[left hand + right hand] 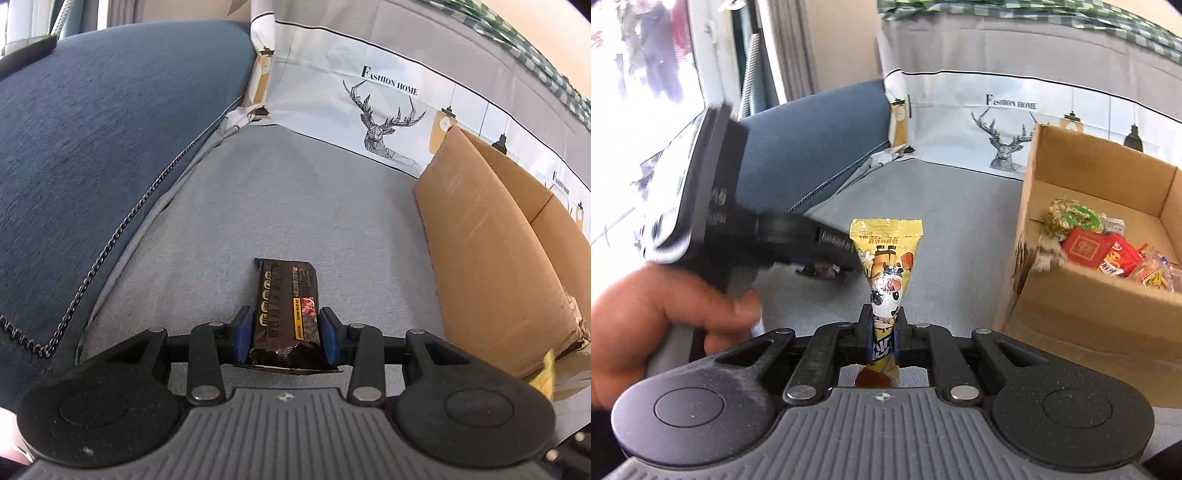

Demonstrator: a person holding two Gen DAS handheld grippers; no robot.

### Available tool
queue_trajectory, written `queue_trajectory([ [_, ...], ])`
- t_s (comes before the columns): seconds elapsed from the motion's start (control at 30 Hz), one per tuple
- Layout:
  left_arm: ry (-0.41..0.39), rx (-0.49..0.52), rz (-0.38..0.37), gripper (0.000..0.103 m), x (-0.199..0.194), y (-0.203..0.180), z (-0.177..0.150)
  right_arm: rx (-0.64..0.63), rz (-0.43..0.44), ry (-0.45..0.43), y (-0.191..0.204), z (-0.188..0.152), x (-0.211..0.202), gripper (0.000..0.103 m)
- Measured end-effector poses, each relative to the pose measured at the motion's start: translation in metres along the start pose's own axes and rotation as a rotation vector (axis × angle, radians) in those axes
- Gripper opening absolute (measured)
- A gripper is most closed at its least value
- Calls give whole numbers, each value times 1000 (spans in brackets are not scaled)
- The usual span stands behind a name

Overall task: Organize snacks
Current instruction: 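Lift both snacks and carry them above the cardboard box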

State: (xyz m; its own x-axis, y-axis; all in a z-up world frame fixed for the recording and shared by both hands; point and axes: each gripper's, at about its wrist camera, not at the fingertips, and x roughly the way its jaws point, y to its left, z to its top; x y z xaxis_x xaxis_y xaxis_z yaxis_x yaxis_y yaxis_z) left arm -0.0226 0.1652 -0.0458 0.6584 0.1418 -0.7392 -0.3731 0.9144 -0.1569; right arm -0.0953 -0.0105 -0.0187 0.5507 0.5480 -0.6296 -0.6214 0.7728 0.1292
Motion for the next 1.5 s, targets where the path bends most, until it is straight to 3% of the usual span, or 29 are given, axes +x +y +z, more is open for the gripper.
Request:
queue_trajectory([
  [0.4, -111, -53, -13, 42, -28, -1, 1, 86, 99, -51, -24, 15, -10, 10],
  [0.7, -191, -37, -29, 42, -73, -27, -4, 166, 137, -219, -58, 44, -46, 10],
  [0.97, -225, 32, -74, 42, -95, -80, 12, 283, 40, -321, -125, 62, -77, 10],
  [1.27, -248, 122, -147, 42, -92, -159, 38, 438, -129, -323, -192, 60, -87, 10],
  [1.5, -263, 159, -196, 42, -79, -213, 57, 508, -192, -321, -229, 52, -84, 10],
])
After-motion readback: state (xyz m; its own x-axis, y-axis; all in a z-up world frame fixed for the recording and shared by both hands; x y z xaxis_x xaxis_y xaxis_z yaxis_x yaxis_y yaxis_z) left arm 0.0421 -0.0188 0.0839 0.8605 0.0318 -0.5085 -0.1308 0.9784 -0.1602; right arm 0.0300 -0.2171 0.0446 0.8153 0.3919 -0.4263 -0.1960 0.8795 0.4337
